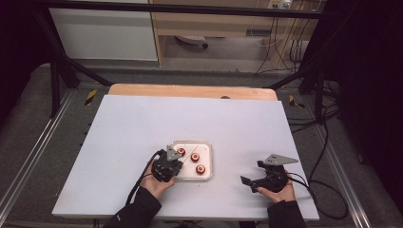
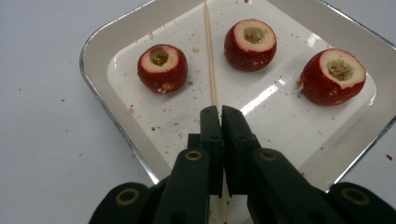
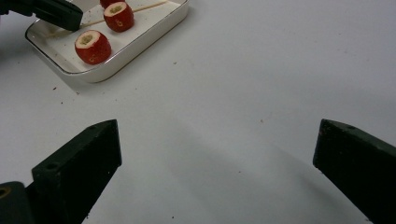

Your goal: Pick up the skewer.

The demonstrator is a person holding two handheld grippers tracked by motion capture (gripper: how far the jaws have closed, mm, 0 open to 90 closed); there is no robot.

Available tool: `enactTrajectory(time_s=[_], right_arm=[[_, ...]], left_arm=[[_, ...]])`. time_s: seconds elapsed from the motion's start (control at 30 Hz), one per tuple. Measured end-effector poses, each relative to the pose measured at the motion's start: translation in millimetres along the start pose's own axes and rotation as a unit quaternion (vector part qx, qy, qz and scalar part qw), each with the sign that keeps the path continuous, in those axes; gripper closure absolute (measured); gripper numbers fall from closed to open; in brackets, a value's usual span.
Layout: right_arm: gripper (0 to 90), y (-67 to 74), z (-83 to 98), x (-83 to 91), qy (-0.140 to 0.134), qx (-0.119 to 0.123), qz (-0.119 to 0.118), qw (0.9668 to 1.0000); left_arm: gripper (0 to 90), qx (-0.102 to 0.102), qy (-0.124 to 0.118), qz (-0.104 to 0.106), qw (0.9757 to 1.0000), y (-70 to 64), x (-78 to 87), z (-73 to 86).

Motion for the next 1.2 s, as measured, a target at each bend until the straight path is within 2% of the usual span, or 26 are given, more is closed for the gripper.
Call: enactTrajectory(time_s=[0.17, 0.43, 0.67, 0.87, 1.0, 1.13, 1.2], right_arm=[[1.6, 0.2, 0.0, -0.2, 0.0, -0.001, 0.0, 1.0], [1.6, 0.3, 0.2, -0.7, -0.001, 0.0, 0.0, 1.0], [1.5, 0.0, -0.9, -0.1, -0.002, 0.005, 0.0, 1.0], [0.5, 2.1, -2.7, -0.7, -0.005, 0.005, -0.003, 1.0], [0.4, 4.1, -4.7, -1.9, -0.003, 0.018, 0.0, 0.9998], [0.4, 7.0, -6.6, -3.1, -0.003, 0.026, 0.002, 0.9997], [0.4, 10.3, -8.7, -4.8, 0.003, 0.042, 0.005, 0.9991]], left_arm=[[87.7, -0.004, -0.002, -0.005, 1.0, -0.7, 0.2, 0.4], [88.3, 0.016, -0.016, 0.006, 0.9997, 2.1, 1.1, 1.6], [88.4, 0.016, -0.04, 0.016, 0.9989, 5.4, 12.1, -4.6], [88.4, 0.021, -0.051, 0.022, 0.9982, 10.2, 22.4, -9.4], [88.4, 0.023, -0.058, 0.031, 0.9976, 12.4, 29.8, -13.0], [88.4, 0.013, -0.063, 0.04, 0.9971, 11.3, 37.0, -17.2], [88.4, 0.009, -0.064, 0.044, 0.997, 10.9, 40.6, -19.4]])
Point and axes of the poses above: each handheld gripper's, and its own axes: x roughly backward along the jaws, z roughly out of its underside, y roughly to its left, the point moved 7 cm from there along -x, roughly forward along the jaws, and after that the axes turned 13 degrees about -y, right-handed, at the moved point
